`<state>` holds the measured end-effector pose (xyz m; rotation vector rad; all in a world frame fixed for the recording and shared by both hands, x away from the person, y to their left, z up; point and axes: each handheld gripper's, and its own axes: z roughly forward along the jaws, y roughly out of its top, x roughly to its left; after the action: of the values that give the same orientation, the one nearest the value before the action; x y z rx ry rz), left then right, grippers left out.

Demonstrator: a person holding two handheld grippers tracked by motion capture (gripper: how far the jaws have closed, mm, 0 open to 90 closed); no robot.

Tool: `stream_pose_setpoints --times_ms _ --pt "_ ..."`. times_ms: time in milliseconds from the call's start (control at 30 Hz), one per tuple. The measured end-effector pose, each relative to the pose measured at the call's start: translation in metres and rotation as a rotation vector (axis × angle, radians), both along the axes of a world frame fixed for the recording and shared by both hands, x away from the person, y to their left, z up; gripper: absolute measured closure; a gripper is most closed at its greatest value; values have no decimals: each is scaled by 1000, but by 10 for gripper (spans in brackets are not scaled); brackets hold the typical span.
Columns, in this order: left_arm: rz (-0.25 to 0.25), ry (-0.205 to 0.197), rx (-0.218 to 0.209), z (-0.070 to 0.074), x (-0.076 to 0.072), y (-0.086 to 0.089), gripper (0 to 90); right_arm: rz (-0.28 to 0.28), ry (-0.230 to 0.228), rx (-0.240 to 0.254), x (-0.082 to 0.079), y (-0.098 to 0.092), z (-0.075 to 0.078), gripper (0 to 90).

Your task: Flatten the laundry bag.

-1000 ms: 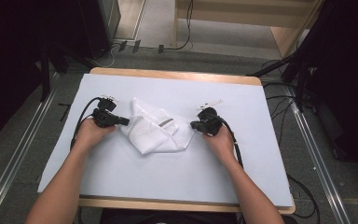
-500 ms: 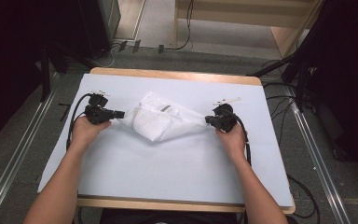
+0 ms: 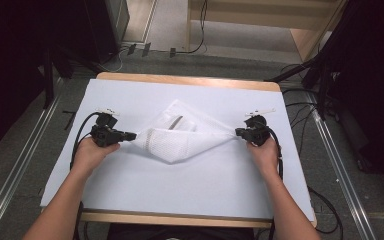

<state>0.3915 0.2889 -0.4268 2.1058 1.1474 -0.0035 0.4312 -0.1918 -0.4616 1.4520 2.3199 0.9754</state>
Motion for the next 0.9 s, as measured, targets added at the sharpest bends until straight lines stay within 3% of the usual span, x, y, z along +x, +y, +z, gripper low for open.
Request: stream_pose_setpoints --times_ms 100,200,333,367,400,567,600,700,900 --pt "-3 -16 -34 3 0 1 815 4 1 7 -1 -1 -1 864" --pt "3 -51 -52 12 1 2 768 0 -28 26 -1 -3 3 807" --pt "-2 -81 -42 23 15 0 754 7 -84 65 -2 -5 10 756" --pt "3 -76 -43 24 26 -4 748 10 -100 78 -2 -4 11 749" --pt "3 -76 -43 24 26 -4 748 10 -100 78 -2 -4 11 749" --pt "-30 -68 -4 20 51 -22 732 30 -106 76 1 3 9 749" --pt "-33 -72 4 18 56 -25 724 35 -71 67 5 6 8 736" --pt "-38 -59 18 11 71 -34 717 40 -80 78 7 8 8 736" --pt "-37 -39 39 -4 87 -46 643 35 -68 77 14 12 3 726"
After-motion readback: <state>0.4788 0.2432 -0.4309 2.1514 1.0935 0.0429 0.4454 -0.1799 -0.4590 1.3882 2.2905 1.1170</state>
